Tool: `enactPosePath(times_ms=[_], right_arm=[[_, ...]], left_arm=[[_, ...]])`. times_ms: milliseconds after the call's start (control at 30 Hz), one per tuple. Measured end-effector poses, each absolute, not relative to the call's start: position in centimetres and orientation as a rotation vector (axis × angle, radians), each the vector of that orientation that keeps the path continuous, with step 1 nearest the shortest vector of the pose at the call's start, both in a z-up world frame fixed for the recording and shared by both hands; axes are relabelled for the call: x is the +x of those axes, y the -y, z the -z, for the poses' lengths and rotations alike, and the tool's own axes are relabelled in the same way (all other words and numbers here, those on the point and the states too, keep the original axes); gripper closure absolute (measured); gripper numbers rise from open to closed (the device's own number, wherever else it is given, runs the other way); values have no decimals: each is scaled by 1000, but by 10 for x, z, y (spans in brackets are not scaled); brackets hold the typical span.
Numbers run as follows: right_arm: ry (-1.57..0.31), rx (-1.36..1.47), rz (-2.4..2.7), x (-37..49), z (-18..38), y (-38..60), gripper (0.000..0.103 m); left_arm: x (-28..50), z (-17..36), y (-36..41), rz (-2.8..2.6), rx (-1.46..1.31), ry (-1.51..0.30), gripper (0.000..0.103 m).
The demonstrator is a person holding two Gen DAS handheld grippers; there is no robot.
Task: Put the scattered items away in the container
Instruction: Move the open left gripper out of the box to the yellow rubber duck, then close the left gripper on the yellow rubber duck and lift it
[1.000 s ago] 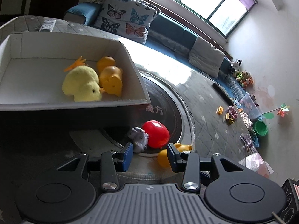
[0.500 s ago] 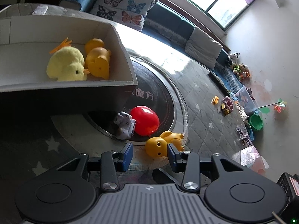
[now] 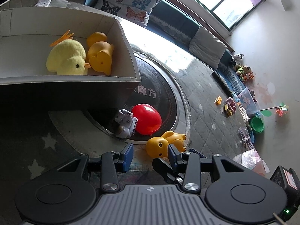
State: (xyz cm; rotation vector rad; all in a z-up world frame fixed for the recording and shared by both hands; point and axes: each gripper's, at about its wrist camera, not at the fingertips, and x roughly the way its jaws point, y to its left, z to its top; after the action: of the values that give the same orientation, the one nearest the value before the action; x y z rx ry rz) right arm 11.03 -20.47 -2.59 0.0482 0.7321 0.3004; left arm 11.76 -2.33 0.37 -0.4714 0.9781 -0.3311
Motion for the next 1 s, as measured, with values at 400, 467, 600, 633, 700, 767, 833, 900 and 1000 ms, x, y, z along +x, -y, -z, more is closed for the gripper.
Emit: enactPosePath(times_ms=[400, 467, 600, 633, 700, 767, 833, 900, 1000], right_arm=[[-730, 51, -383, 106, 25, 199, 17], [-731, 49, -398, 103, 23, 197, 17], [-726, 31, -438, 94, 19, 190, 17], [-725, 26, -448, 91, 18, 189, 17], [-722, 16, -472, 87, 16, 185, 17], [-720, 6, -494, 83, 14, 182, 16], [-717, -6, -506, 81, 13, 179, 16], [-710, -17, -502, 79, 12, 178, 16], [-700, -10, -474, 80, 9, 183, 16]], left_arm=[[120, -1, 22, 316, -491, -991, 60], [120, -2, 22, 318, -493, -989, 60], [121, -2, 22, 318, -496, -988, 60], [121, -1, 22, 317, -497, -989, 60], [122, -1, 21, 315, -500, -990, 60], [122, 0, 20, 312, -503, -990, 60], [123, 0, 19, 306, -507, -990, 60], [124, 1, 18, 301, -514, -988, 60], [126, 2, 17, 300, -528, -985, 60]])
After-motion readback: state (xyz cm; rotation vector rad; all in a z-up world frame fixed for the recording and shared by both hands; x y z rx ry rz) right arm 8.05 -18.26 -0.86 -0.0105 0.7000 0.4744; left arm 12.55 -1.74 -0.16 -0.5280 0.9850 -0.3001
